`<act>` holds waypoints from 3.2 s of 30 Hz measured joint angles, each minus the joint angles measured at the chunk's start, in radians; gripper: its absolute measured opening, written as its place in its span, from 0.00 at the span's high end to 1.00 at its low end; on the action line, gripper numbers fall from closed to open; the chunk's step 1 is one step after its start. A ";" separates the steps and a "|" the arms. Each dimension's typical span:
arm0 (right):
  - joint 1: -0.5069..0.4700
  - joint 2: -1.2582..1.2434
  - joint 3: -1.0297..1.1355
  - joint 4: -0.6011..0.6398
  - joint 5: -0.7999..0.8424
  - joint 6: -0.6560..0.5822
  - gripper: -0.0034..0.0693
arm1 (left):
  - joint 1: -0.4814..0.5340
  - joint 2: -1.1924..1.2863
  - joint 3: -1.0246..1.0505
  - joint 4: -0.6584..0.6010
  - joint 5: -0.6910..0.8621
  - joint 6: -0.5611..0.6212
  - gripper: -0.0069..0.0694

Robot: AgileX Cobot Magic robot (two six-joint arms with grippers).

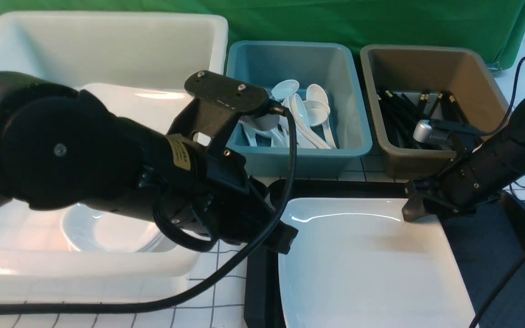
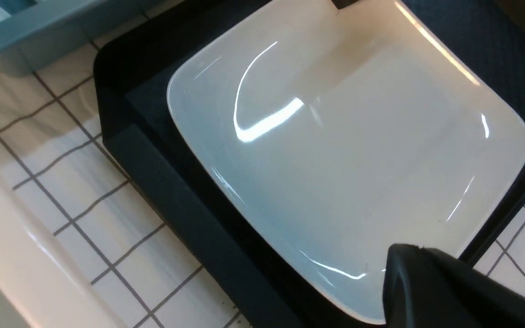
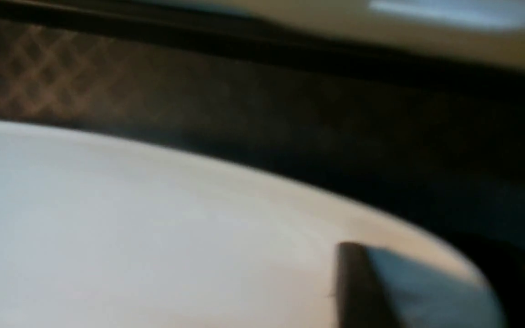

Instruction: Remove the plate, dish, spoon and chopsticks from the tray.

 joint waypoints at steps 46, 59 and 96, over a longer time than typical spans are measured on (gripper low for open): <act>0.125 -0.440 -0.479 0.072 0.244 -0.023 0.90 | 0.598 -0.218 -0.027 0.163 0.080 -0.126 0.91; 0.372 0.105 -1.103 0.149 0.014 0.081 0.90 | 0.744 -0.220 -0.027 0.134 0.082 -0.114 0.91; 0.551 0.550 -1.217 0.171 -0.415 -0.050 0.87 | 0.747 -0.221 -0.027 0.131 0.038 -0.061 0.90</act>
